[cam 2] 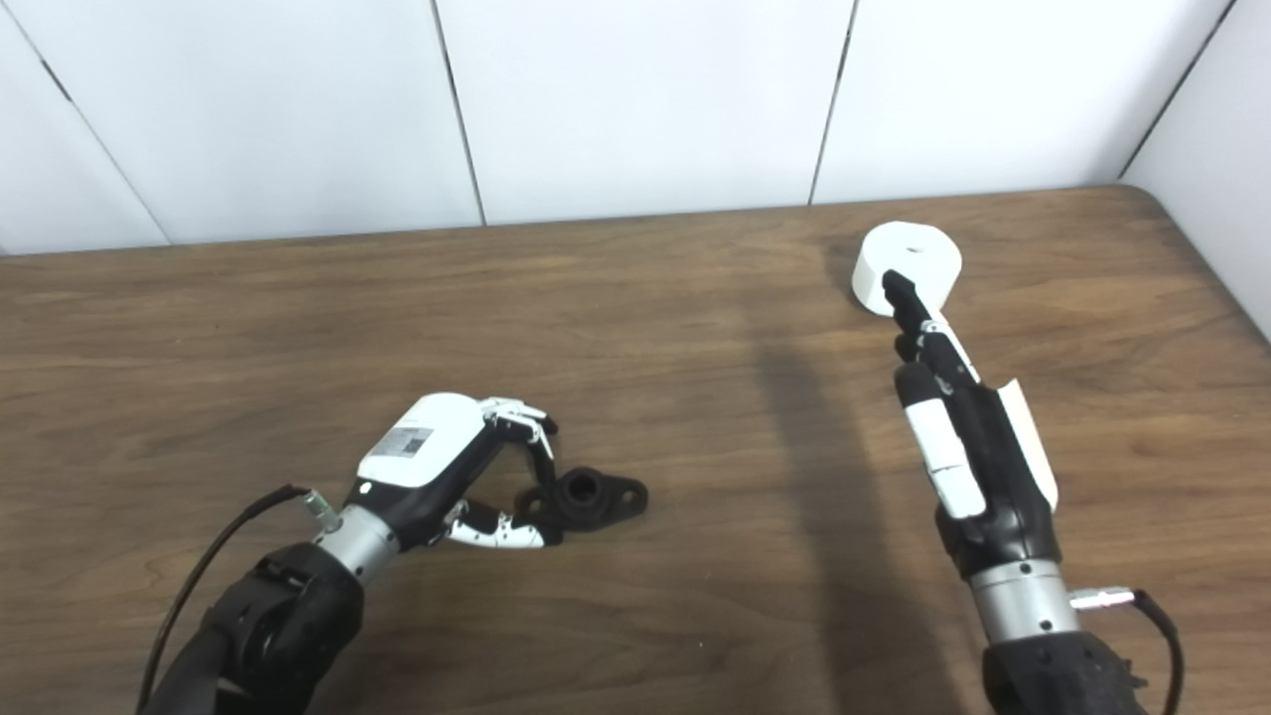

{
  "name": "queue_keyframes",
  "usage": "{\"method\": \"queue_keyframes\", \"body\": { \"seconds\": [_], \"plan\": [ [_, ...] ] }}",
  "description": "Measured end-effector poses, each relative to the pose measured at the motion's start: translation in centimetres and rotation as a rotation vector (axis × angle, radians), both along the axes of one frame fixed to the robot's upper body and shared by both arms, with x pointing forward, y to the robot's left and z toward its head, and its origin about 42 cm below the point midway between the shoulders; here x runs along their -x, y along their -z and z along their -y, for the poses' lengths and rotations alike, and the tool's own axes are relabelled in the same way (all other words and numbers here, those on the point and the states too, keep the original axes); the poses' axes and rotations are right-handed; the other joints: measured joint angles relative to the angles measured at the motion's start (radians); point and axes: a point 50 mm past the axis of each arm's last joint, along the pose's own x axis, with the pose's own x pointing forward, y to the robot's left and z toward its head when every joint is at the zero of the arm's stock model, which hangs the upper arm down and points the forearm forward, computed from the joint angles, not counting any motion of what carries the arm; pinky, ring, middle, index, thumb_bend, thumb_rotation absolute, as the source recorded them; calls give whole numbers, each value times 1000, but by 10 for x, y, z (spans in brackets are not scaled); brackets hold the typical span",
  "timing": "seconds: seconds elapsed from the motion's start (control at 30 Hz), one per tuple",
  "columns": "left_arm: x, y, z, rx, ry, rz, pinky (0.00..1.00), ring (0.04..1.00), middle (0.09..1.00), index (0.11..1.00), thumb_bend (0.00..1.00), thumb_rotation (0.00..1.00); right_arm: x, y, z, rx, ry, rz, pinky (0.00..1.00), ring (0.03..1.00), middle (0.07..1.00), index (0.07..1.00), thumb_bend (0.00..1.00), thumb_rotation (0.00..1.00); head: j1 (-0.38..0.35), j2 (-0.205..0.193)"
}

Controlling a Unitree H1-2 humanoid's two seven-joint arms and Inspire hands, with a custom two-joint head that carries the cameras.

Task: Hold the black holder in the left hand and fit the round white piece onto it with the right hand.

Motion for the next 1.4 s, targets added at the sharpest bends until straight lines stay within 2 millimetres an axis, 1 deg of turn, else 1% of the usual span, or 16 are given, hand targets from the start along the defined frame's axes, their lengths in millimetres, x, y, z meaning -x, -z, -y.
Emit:
{"method": "queue_keyframes", "body": {
  "seconds": [0.17, 0.33, 0.4, 0.5, 0.57, 0.7, 0.83, 1.1, 1.4],
  "plan": [
    [-6, 3, 2, 55, -2, -35, 787, 846, 778, 489, 512, 52, 0, -1, 3, 12, 0, 0, 986, 995, 972, 944, 616, 955, 0, -5],
    [-7, 5, 3, 90, -4, -49, 789, 844, 784, 489, 511, 55, -1, -2, 4, 12, -3, 5, 984, 997, 975, 943, 626, 941, -6, -9],
    [-8, 5, 2, 98, -3, -54, 789, 842, 784, 489, 511, 56, -2, -4, 5, 13, -2, 11, 985, 995, 973, 943, 615, 932, -8, -12],
    [-8, 6, 3, 107, 0, -61, 810, 851, 793, 489, 510, 55, -3, -5, 6, 16, -4, 14, 971, 990, 971, 944, 600, 934, -8, -15],
    [-8, 6, 3, 117, 4, -72, 833, 866, 802, 489, 511, 55, -3, -5, 7, 29, -6, 13, 989, 994, 972, 949, 592, 944, -6, -15],
    [-7, 8, 6, 118, 13, -88, 856, 882, 809, 489, 512, 55, -3, -7, 11, 48, -8, 13, 988, 993, 973, 948, 608, 935, -3, -12],
    [-7, 8, 12, 83, 27, -88, 873, 890, 814, 489, 513, 56, -3, -7, 11, 53, -10, 14, 986, 994, 976, 952, 602, 945, -3, -9],
    [-5, 8, 19, -41, 59, -29, 909, 880, 803, 490, 513, 57, -3, -9, 11, 59, -18, 21, 984, 993, 975, 950, 600, 954, -3, -8],
    [-1, 3, 25, -130, 64, 27, 940, 889, 815, 491, 511, 56, -2, -13, 13, 67, -16, 31, 985, 995, 977, 952, 615, 929, -2, -6]
  ]
}}
